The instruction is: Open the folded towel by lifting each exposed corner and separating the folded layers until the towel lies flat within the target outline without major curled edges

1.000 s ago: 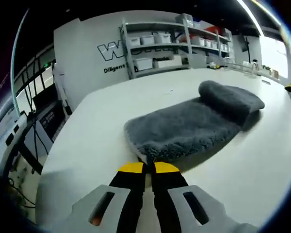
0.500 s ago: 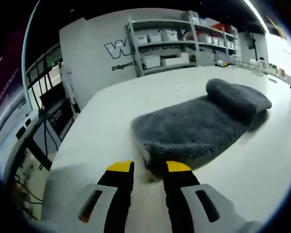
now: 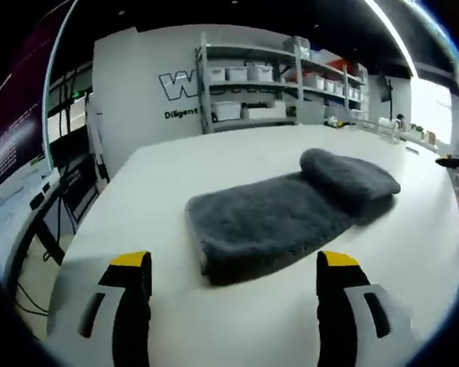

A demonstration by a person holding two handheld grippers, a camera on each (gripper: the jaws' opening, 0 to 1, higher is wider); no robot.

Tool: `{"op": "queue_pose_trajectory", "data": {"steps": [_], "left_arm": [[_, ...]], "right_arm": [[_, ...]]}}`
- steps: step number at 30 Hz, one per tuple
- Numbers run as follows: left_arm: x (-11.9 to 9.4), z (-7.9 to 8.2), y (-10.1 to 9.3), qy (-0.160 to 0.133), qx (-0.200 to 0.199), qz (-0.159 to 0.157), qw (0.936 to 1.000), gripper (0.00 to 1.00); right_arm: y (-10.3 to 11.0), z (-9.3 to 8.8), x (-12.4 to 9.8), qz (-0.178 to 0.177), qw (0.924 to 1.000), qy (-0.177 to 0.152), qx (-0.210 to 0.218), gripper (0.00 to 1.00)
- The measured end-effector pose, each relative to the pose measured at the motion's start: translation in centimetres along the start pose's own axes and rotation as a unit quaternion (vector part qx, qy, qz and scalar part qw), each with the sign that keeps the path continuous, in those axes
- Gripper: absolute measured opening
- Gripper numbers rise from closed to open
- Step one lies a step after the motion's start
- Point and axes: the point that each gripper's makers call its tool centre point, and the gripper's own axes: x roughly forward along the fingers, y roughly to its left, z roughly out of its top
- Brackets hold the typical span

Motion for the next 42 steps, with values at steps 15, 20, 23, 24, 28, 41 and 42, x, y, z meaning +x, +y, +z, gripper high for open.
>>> {"op": "queue_pose_trajectory", "data": {"steps": [15, 20, 23, 24, 28, 41, 42], "left_arm": [[-3.3, -0.8, -3.5, -0.016, 0.044, -0.041, 0.998, 1.0], [-4.8, -0.4, -4.1, -0.024, 0.053, -0.041, 0.9974, 0.99], [-5.8, -0.3, -5.2, -0.025, 0.053, -0.056, 0.9967, 0.99], [-6.2, -0.1, -5.9, -0.029, 0.06, -0.06, 0.9959, 0.99], [-7.0, -0.2, -7.4, -0.026, 0.072, -0.075, 0.9943, 0.99], [-8.2, -1.1, -9.8, -0.027, 0.068, -0.1, 0.9923, 0.99], [-8.4, -1.1, -9.9, -0.027, 0.066, -0.102, 0.9923, 0.99]], "right_arm": [[-0.3, 1.7, 3.6, -0.002, 0.9999, -0.008, -0.008, 0.99], [-0.7, 2.0, 5.6, -0.009, 0.9992, 0.011, -0.038, 0.99], [-0.2, 2.3, 6.9, 0.005, 0.999, 0.011, -0.043, 0.99], [0.0, 2.3, 7.4, 0.01, 0.9987, 0.016, -0.046, 0.99], [0.8, 2.7, 9.2, 0.022, 0.9979, 0.011, -0.06, 0.89], [1.0, 2.3, 13.4, 0.02, 0.9876, 0.053, -0.146, 0.5], [1.0, 2.2, 13.7, 0.016, 0.9854, 0.058, -0.159, 0.46]]}}
